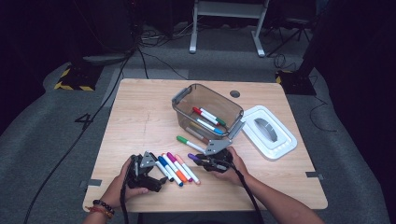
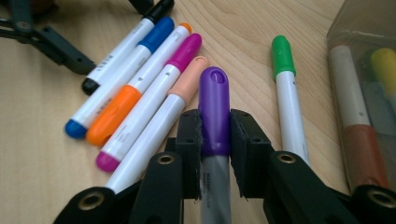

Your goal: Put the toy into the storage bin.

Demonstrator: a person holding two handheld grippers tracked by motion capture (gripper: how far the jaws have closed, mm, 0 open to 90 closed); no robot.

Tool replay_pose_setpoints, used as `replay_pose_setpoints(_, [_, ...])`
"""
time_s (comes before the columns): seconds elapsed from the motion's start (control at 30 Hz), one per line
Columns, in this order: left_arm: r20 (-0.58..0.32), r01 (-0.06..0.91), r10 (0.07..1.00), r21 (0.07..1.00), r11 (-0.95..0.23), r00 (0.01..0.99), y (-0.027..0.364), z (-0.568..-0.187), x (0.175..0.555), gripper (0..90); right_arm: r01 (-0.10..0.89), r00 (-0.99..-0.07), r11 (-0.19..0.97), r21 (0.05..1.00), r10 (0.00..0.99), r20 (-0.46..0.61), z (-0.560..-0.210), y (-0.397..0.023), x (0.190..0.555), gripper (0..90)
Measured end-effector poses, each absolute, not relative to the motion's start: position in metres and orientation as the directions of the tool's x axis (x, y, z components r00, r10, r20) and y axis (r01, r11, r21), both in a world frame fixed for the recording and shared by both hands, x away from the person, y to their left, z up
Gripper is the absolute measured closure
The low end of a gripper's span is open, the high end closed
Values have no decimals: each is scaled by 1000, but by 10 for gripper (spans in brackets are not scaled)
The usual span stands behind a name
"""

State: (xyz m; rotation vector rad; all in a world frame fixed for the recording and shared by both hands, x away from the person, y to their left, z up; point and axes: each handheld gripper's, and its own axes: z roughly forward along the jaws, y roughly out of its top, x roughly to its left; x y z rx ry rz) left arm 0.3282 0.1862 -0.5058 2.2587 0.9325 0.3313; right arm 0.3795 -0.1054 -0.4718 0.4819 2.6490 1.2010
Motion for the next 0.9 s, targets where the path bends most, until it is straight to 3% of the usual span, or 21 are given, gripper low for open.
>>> replay_pose_setpoints(0.23, [-17,533,701,663,-526,713,186,-506,328,5,206,-931,584,785,364,-27,-455,-138,366,744])
replay_pose_setpoints(0.9, [-18,532,700,663,-526,714,186,-506,328,5,247,-862,472,846,506,-30,-420,-240,355,744])
